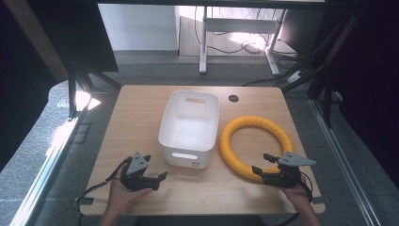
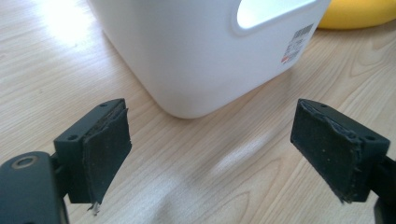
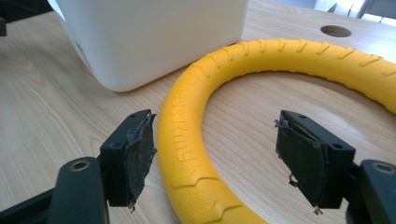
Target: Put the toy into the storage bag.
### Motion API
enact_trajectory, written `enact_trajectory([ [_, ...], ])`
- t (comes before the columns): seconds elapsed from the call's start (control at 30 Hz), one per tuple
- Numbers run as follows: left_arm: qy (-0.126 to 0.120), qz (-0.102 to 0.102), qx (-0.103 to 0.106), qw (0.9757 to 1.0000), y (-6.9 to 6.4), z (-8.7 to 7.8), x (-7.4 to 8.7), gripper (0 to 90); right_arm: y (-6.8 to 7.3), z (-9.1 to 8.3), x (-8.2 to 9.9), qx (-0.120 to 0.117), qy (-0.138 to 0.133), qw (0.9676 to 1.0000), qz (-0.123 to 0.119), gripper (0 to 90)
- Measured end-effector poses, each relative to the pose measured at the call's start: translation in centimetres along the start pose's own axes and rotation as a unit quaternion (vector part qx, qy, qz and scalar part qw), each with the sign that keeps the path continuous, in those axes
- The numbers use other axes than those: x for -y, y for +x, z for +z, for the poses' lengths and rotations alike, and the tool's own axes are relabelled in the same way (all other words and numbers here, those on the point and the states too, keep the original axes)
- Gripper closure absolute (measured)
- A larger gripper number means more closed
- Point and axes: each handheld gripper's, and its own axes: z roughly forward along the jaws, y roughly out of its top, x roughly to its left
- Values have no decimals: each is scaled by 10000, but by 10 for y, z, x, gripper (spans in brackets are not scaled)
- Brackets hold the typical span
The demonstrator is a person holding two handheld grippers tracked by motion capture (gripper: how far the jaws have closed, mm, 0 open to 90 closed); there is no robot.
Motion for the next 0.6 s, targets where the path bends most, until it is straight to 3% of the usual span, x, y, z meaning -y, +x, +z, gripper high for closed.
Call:
enact_trajectory([
  [0.17,97,54,-9,9999,-4,-4,2,138,2,-4,-1,-16,-111,9999,24,274],
  [0.3,98,56,105,9999,-5,-8,3,171,2,-3,-2,-73,-122,9999,54,278],
  [0.4,192,103,-8,9998,-6,-9,5,170,3,-2,-4,-85,-61,9999,-21,278],
  [0.6,220,-56,54,9997,-7,-6,4,174,5,-2,-9,-247,98,9996,-81,273],
])
